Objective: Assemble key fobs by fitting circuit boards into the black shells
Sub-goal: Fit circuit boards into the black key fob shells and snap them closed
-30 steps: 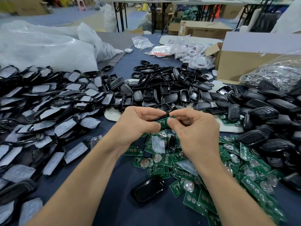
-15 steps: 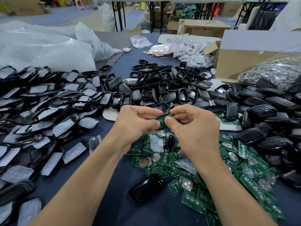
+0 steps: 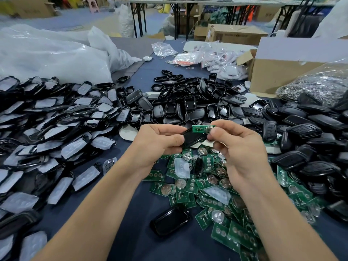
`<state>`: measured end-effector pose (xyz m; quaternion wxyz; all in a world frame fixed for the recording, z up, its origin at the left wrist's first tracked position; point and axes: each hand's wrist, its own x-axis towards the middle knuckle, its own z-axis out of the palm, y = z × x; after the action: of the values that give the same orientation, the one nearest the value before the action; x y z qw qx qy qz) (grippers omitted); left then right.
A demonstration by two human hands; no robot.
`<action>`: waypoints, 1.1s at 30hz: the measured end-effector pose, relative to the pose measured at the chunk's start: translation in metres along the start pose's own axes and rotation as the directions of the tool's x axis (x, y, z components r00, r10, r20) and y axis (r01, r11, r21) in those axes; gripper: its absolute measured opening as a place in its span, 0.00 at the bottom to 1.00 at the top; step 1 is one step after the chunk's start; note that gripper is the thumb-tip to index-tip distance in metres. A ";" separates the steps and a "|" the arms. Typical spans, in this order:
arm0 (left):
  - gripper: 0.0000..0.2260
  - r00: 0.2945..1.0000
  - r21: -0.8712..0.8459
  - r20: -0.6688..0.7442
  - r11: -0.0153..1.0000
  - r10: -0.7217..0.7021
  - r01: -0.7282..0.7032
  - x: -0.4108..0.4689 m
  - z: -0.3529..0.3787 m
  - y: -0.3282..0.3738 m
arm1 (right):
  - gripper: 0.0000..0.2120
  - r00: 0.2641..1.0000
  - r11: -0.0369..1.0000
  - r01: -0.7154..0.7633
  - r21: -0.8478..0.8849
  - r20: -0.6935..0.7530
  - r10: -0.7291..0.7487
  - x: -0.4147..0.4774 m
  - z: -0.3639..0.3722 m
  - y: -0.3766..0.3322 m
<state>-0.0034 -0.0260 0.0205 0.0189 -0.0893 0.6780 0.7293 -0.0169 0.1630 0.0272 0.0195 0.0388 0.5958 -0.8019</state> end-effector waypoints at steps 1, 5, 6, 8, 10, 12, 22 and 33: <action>0.09 1.000 0.012 -0.004 1.000 -0.007 0.007 0.000 0.000 0.000 | 0.13 0.999 0.997 -0.035 0.062 0.011 0.035 0.000 -0.001 -0.001; 0.09 0.999 0.049 -0.011 0.998 -0.034 0.034 0.000 0.001 0.000 | 0.09 0.995 0.977 -0.101 0.189 0.039 0.095 0.001 -0.002 -0.001; 0.09 0.999 0.060 -0.014 0.997 -0.044 0.045 0.000 0.001 0.000 | 0.08 0.996 0.977 -0.089 0.195 0.043 0.082 0.000 -0.001 -0.002; 0.08 0.998 0.085 -0.018 0.994 -0.062 0.063 -0.001 -0.001 0.000 | 0.02 0.999 0.981 -0.032 0.190 0.035 0.026 0.000 0.001 -0.002; 0.08 0.997 0.093 -0.020 0.993 -0.072 0.074 -0.001 -0.002 0.001 | 0.03 0.998 0.993 0.063 0.105 -0.019 -0.061 0.001 0.001 0.000; 0.08 0.997 0.077 -0.025 0.994 -0.073 0.075 -0.001 -0.003 0.000 | 0.09 0.986 0.986 0.144 -0.080 -0.078 -0.150 0.002 0.000 0.004; 0.15 0.999 0.138 0.050 0.990 0.015 -0.022 -0.003 -0.002 0.001 | 0.10 0.948 0.824 0.312 -0.473 0.102 -0.300 -0.004 0.001 0.009; 0.16 0.998 0.170 0.066 0.985 0.023 -0.034 -0.005 0.000 0.001 | 0.09 0.926 0.719 0.342 -0.606 0.084 -0.369 -0.007 0.007 0.014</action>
<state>0.0010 -0.0255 0.0220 0.0378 -0.0545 0.7383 0.6712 -0.0094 0.1523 0.0165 -0.1359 -0.0674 0.8186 -0.5540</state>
